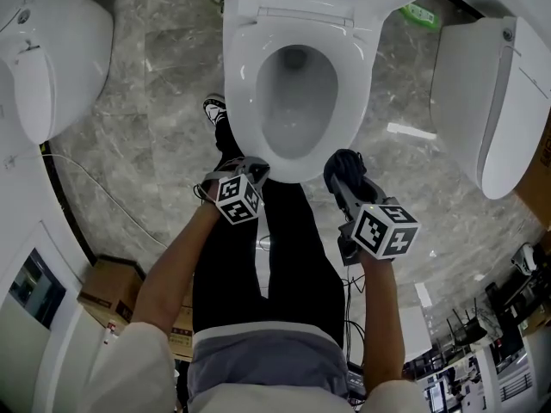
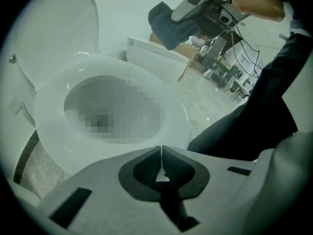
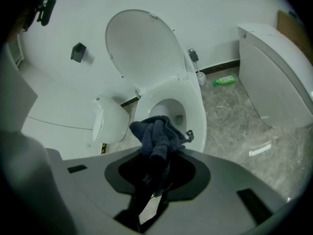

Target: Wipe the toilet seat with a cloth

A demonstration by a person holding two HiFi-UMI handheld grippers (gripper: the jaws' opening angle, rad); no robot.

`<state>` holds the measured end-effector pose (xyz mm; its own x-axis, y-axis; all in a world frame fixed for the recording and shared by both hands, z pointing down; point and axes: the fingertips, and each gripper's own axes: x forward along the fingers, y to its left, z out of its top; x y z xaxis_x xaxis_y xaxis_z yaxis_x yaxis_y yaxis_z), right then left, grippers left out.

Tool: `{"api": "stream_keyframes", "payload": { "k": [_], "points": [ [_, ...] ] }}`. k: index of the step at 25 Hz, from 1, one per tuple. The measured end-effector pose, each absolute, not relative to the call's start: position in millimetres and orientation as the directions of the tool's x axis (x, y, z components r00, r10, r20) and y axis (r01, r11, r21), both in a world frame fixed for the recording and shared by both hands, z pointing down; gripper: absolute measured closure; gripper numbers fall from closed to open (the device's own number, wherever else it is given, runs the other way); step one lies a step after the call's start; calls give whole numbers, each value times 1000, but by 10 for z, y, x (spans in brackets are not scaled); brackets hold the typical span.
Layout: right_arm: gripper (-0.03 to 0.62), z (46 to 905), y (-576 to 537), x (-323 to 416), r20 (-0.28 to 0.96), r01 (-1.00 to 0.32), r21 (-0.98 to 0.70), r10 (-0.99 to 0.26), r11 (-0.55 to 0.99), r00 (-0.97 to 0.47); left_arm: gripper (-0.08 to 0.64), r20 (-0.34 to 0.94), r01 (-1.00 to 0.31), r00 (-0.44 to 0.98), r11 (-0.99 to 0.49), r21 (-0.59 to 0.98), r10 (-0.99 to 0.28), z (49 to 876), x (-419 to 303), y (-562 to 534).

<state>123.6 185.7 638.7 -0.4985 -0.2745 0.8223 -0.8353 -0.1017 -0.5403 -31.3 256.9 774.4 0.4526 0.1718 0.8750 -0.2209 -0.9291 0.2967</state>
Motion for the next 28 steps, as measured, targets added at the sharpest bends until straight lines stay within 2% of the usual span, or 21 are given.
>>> {"api": "stream_keyframes", "payload": {
  "k": [9,16,20,24,28],
  "points": [
    [491,6780,1337,1346,861,-875,-457,-324,-158,-392,548,863,-316,467,-876,365,191,7733,-361,2501],
    [491,7079,787,1411,883,-906,-386,-354,-176,-307,546,841,-566,542,-741,362,-3,7288,-443,2023],
    [491,7247,489,1390,894,-926,-327,-377,-186,-240,546,800,-694,590,-574,433,-109,6972,-562,1864],
    [491,7401,240,1342,907,-941,-275,-377,-199,-186,548,759,-737,628,-444,510,-170,6689,-699,1858],
    [491,7559,11,1304,919,-941,-238,-370,-240,-138,548,761,-727,635,-434,532,-132,6494,-818,1964]
  ]
}}
